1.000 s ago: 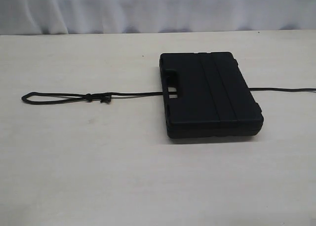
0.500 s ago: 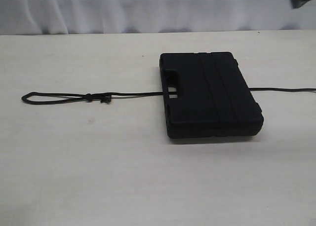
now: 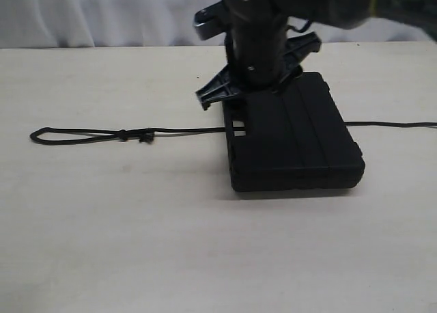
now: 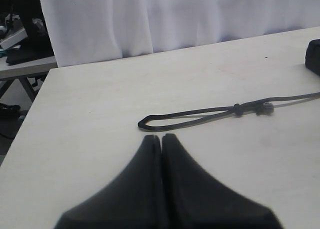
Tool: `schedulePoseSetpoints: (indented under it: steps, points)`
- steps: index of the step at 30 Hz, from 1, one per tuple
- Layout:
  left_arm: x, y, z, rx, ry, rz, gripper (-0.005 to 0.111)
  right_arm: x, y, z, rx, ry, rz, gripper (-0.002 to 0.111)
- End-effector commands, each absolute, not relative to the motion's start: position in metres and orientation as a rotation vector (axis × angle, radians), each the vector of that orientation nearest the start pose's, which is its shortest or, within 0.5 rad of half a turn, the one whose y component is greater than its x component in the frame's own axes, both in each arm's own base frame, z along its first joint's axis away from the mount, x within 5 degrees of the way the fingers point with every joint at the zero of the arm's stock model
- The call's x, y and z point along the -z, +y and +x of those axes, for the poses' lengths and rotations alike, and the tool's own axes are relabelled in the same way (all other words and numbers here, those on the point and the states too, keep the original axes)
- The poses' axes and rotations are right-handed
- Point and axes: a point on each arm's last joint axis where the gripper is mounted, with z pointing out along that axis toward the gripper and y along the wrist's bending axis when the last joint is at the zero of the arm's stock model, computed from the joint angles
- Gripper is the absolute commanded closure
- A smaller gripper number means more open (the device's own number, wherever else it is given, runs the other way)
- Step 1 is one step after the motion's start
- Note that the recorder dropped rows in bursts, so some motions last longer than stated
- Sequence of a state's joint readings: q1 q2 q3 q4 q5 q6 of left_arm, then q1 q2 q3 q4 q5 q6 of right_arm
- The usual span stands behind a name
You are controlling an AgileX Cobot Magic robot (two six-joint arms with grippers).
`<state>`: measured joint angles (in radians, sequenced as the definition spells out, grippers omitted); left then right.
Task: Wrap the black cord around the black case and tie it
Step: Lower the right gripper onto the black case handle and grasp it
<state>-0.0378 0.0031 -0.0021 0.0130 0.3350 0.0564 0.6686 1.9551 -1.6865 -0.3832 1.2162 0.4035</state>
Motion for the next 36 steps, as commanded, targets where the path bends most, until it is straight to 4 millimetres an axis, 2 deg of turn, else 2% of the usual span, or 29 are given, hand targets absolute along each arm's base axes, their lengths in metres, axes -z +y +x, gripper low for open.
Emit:
schedulePoseSetpoints:
  steps: [1, 8, 13, 20, 36]
  points:
    - [-0.184, -0.002, 0.054, -0.015, 1.804, 0.098, 0.107, -0.252, 0.262, 0.352, 0.290, 2.720, -0.558, 0.047]
    - [-0.184, -0.002, 0.054, -0.015, 1.804, 0.098, 0.107, -0.226, 0.283, 0.380, 0.302, 2.701, -0.549, 0.046]
    - [-0.184, -0.002, 0.054, -0.015, 1.804, 0.098, 0.107, -0.202, 0.284, 0.392, 0.455, 2.656, -0.553, 0.046]
    - [-0.184, -0.002, 0.054, -0.015, 1.804, 0.098, 0.107, -0.167, 0.285, 0.398, 0.550, 2.678, -0.585, 0.046]
    - [-0.184, -0.002, 0.054, -0.015, 1.804, 0.098, 0.107, -0.136, 0.284, 0.401, 0.636, 2.688, -0.612, 0.046]
